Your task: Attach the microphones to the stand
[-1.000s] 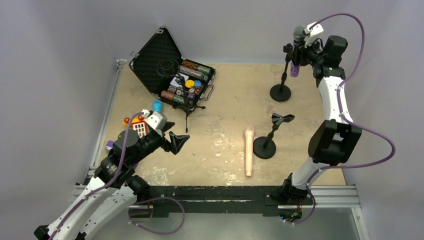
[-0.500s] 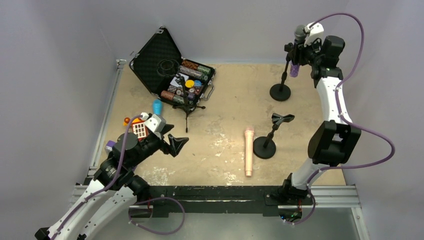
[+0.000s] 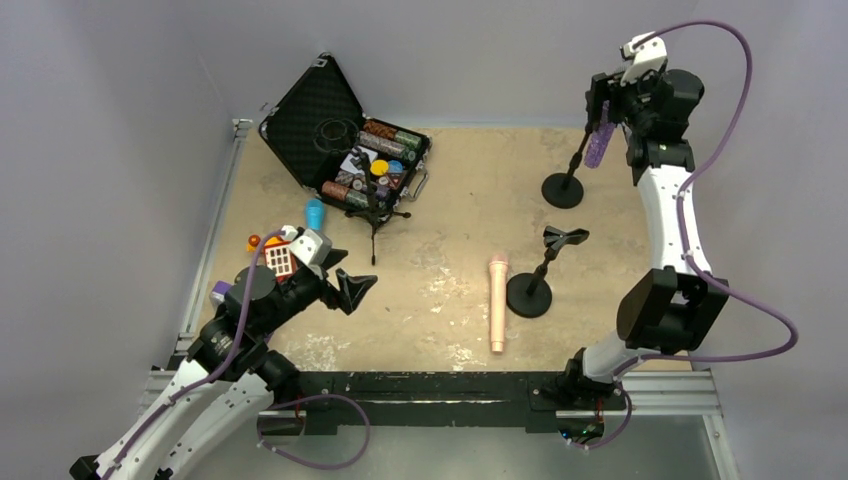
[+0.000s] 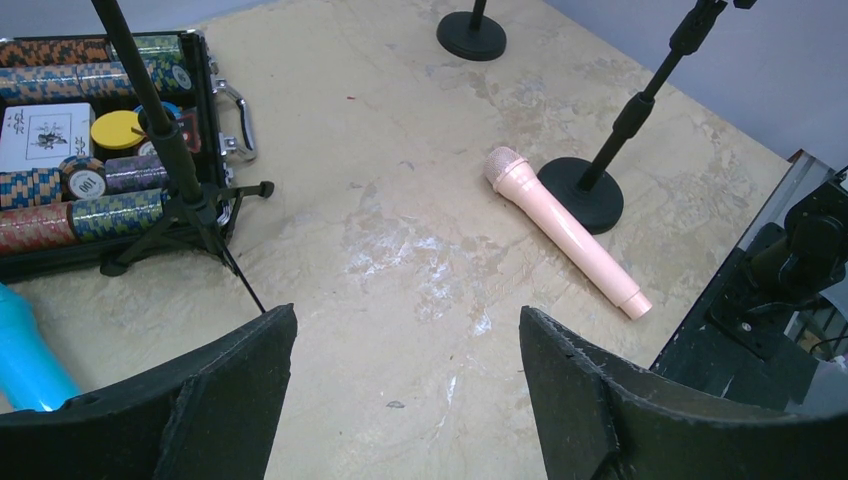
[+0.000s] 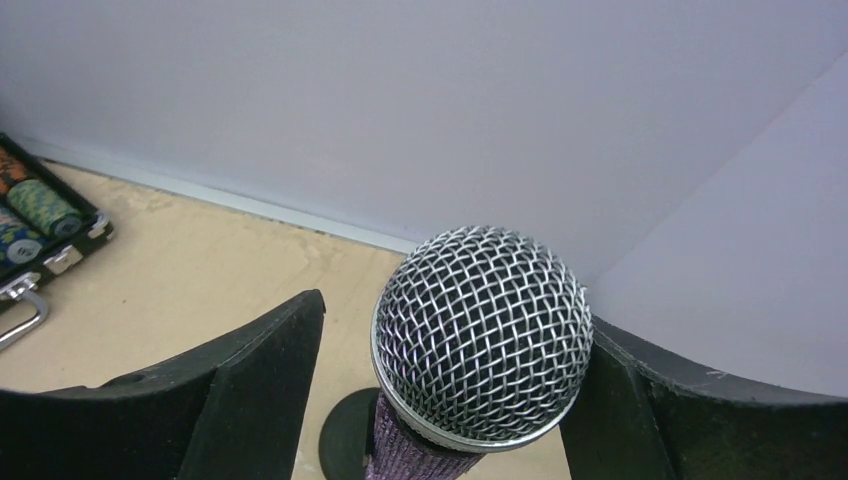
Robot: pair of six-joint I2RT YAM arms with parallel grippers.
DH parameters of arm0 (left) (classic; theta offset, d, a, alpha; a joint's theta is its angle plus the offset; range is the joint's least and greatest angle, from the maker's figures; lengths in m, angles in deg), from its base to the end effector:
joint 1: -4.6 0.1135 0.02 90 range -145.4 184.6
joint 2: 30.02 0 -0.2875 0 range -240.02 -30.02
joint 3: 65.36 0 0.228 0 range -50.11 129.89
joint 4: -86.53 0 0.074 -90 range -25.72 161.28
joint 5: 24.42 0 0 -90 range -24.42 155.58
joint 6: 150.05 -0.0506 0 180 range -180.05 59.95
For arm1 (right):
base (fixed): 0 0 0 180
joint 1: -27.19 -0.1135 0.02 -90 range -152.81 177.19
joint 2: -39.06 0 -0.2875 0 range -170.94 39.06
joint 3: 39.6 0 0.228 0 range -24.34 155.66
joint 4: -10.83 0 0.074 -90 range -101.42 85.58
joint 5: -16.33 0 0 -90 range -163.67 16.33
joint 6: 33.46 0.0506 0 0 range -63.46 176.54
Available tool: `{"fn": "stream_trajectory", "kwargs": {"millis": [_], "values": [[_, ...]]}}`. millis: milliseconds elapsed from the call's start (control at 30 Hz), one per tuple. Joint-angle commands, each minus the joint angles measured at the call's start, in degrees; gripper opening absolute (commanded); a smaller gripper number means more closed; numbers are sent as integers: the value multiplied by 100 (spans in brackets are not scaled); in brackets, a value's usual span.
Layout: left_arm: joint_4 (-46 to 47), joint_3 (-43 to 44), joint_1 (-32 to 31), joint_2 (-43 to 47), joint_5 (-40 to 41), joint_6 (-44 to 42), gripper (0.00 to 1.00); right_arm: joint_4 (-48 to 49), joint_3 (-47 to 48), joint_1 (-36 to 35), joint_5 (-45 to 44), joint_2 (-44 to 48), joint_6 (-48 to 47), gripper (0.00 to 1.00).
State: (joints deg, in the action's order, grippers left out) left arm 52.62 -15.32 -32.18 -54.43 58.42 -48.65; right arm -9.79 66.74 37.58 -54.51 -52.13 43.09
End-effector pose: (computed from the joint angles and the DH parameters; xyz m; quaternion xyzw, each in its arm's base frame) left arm 0.0656 -0.0569 0.3130 0.2057 0.7274 -0.3096 0.5768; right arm 0.3643 -0.0499 0.4489 -0.1314 0.7265 -0.0165 0.6743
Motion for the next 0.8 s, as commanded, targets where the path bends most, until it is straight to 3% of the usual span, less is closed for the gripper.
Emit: {"fn": "stream_trajectory", "kwargs": {"millis": [0, 133, 367, 567, 767], "values": [[28, 165, -5, 45, 5, -47, 86, 499, -154, -168, -837, 243, 205, 81], [-103, 249, -9, 116, 27, -98, 86, 712, -223, -335, -1772, 245, 343, 82], [-230, 287, -9, 284, 74, -112, 86, 1175, -413, -389, -2668, 460, 802, 84], [-279, 383, -14, 261, 60, -146, 86, 1864, -927, -424, -2743, 908, 819, 88], [-307, 517, -14, 244, 14, -148, 86, 1899, -1333, -428, -2401, 1301, 1053, 88]]}}
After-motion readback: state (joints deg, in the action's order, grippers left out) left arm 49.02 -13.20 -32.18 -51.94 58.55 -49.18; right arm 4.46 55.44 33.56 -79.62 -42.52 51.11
